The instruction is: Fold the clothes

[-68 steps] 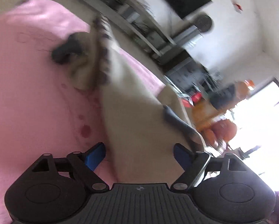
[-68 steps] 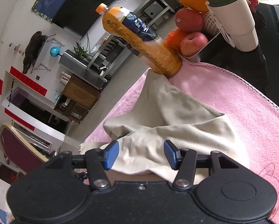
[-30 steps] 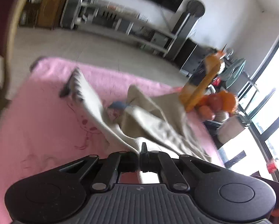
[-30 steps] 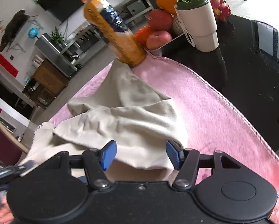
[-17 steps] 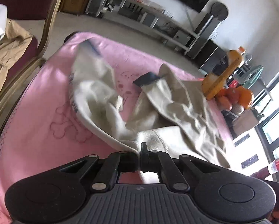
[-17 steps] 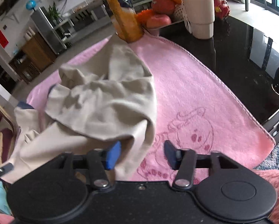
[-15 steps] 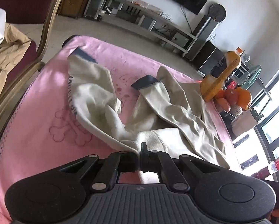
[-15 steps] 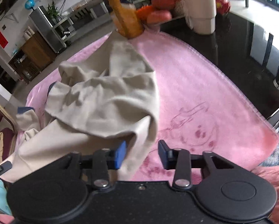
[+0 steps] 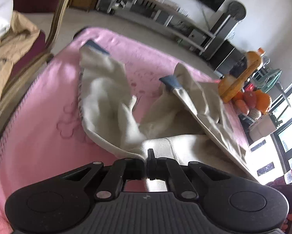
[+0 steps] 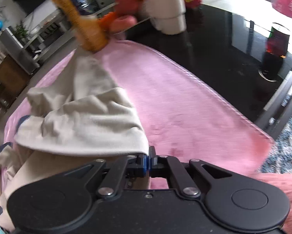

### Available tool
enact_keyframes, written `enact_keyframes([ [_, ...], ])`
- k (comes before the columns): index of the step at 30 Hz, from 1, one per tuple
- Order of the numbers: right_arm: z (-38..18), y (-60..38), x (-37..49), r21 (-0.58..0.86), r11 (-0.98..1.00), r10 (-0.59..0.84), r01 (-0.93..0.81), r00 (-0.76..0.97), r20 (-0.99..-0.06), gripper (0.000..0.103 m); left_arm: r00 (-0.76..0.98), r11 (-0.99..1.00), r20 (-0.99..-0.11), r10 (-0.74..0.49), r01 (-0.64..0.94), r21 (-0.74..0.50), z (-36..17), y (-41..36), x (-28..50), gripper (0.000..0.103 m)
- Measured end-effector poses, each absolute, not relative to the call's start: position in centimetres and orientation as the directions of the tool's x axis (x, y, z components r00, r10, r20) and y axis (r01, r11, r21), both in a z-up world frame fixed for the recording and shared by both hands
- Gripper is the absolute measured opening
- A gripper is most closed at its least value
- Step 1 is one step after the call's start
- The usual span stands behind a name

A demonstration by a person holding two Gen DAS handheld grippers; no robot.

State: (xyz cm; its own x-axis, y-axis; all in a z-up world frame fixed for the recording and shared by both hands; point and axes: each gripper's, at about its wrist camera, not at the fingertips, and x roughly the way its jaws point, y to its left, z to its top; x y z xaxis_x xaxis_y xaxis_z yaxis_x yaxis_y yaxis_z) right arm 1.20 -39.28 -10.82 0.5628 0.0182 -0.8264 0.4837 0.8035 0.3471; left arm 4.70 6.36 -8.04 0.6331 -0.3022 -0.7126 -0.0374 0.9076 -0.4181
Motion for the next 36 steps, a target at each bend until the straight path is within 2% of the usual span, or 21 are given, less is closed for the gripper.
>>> enact_keyframes([
  [3,-11.6,-39.8,1.0,0.452,0.764,0.121,0.460,0.586,-0.801,0.009,0.587,0.903,-0.741,-0.327,-0.037,-0.429,-9.4,6.1,5.2,0.002],
  [5,-11.8,-39.6,1.2,0.458,0.769,0.136,0.447,0.585,-0.800,0.016,0.564,0.884,-0.745,-0.357,-0.053,-0.464,-10.1,6.3,5.5,0.019],
  [7,-12.0,-39.3,1.3,0.451,0.774,0.138,0.445,0.577,-0.805,0.017,0.543,0.864,-0.746,-0.386,-0.071,-0.498,-10.7,6.7,5.7,0.029],
  [11,-12.5,-39.4,1.5,0.465,0.761,0.162,0.452,0.561,-0.812,0.022,0.550,0.812,-0.715,-0.432,-0.108,-0.574,-11.1,7.6,5.8,0.033],
  [15,-12.9,-39.7,1.4,0.489,0.735,0.184,0.470,0.556,-0.811,0.022,0.556,0.747,-0.684,-0.472,-0.159,-0.645,-11.8,8.7,5.9,0.034],
  [22,-13.5,-40.3,1.1,0.516,0.690,0.199,0.507,0.552,-0.810,0.022,0.493,0.752,-0.727,-0.478,-0.198,-0.629,-13.0,8.3,5.6,0.017],
  [24,-13.6,-40.5,1.1,0.525,0.681,0.198,0.511,0.561,-0.804,0.022,0.505,0.748,-0.723,-0.472,-0.204,-0.631,-13.0,8.7,5.4,0.007],
  [25,-13.6,-40.5,1.2,0.527,0.679,0.197,0.512,0.564,-0.802,0.018,0.511,0.746,-0.720,-0.469,-0.208,-0.633,-12.9,8.9,5.3,0.005],
  [26,-13.6,-40.5,1.2,0.523,0.681,0.190,0.513,0.565,-0.803,0.001,0.516,0.745,-0.720,-0.465,-0.211,-0.633,-12.9,9.1,5.1,0.000],
  [31,-12.9,-39.9,1.2,0.458,0.730,0.145,0.507,0.540,-0.829,0.002,0.512,0.779,-0.737,-0.442,-0.189,-0.598,-11.5,9.0,4.8,0.000],
  [33,-12.6,-39.8,1.1,0.515,0.694,0.220,0.503,0.533,-0.817,0.002,0.505,0.793,-0.739,-0.447,-0.159,-0.588,-10.1,8.6,4.9,0.000],
  [36,-11.1,-38.9,1.6,0.665,0.594,0.404,0.453,0.547,-0.733,0.002,0.519,0.792,-0.711,-0.476,-0.100,-0.603,-6.5,7.9,5.6,0.000],
])
